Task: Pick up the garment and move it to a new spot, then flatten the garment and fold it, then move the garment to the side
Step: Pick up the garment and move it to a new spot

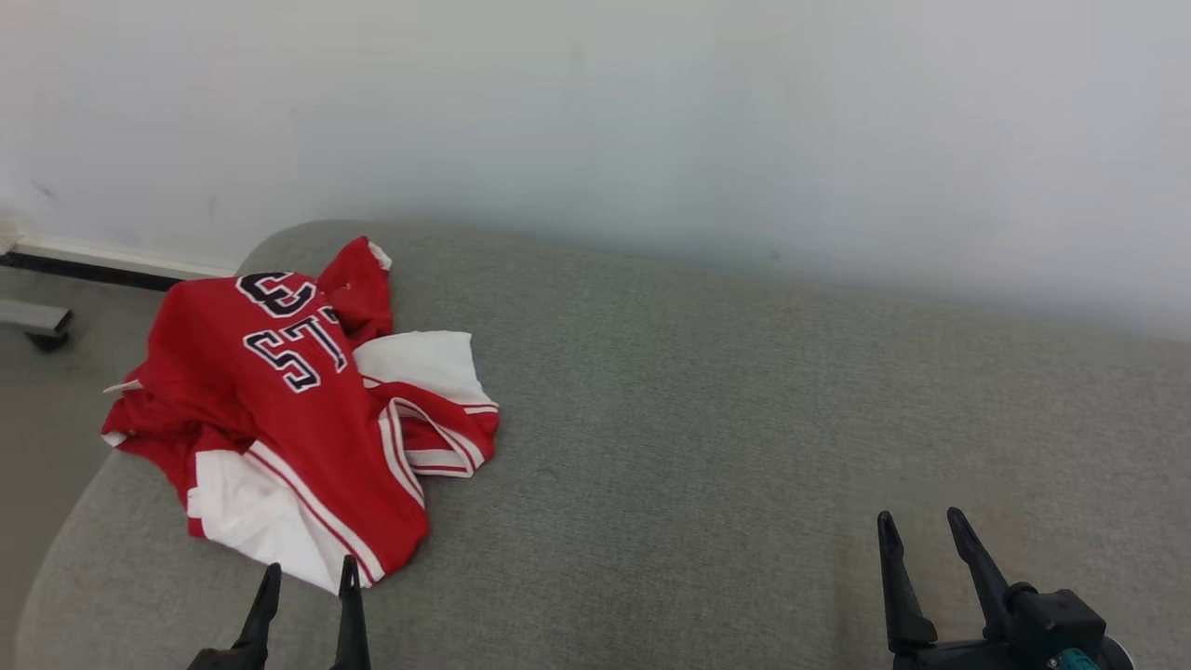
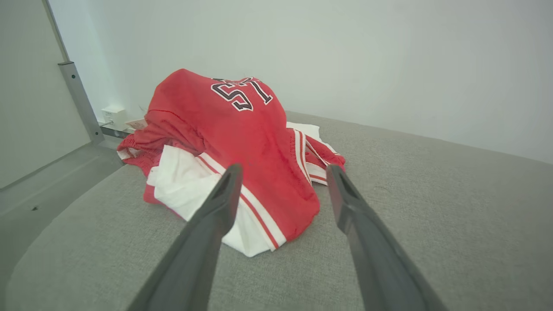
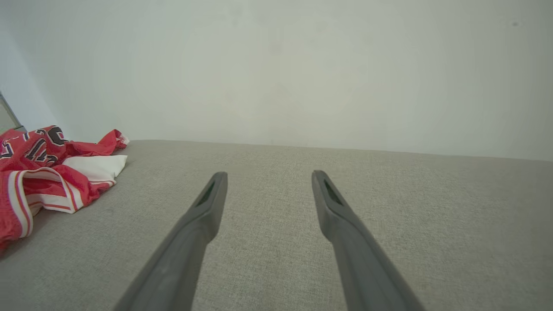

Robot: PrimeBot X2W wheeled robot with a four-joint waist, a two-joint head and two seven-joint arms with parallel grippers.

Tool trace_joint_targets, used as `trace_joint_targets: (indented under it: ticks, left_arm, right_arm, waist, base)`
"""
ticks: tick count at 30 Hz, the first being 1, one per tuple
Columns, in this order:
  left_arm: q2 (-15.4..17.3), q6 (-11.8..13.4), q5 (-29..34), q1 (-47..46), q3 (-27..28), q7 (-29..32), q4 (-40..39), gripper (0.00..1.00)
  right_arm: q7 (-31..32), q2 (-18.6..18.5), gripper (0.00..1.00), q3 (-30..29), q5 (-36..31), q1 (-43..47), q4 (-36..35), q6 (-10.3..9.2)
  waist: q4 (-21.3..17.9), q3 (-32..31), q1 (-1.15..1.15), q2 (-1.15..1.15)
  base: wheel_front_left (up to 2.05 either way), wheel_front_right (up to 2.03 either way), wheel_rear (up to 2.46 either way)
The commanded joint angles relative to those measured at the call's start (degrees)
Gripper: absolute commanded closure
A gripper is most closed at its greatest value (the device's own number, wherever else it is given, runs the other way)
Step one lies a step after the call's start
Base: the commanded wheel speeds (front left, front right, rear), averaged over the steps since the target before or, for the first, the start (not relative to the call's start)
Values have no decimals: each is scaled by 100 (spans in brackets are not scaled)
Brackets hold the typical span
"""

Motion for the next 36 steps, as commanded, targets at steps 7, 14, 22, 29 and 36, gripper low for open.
trace_joint_targets:
  ticks: [7,14,22,29,36]
  left_arm:
    - [29,-1,58,191,183,-6,-42,0]
    - [25,-22,11,240,298,-7,-70,0]
    - [22,7,-39,201,347,-7,-75,0]
    - [20,-173,-508,-164,382,-4,404,0]
    - [205,-367,-848,-1296,505,392,1293,0]
  right_arm:
    - [-19,-10,0,99,-14,46,11,17]
    - [-19,-11,0,217,41,-14,-13,17]
    - [-19,-11,0,278,13,-79,-15,17]
    - [-19,-11,0,410,-19,-144,-13,17]
    - [-19,-12,0,611,-35,-261,4,17]
  waist:
    - [916,-12,0,0]
    - [1240,17,0,0]
    - [1284,82,0,0]
    - [1035,203,0,0]
    - [669,381,0,0]
  base:
    - [0,0,0]
    - [0,0,0]
    - [0,0,0]
    - [0,0,0]
    - [0,0,0]
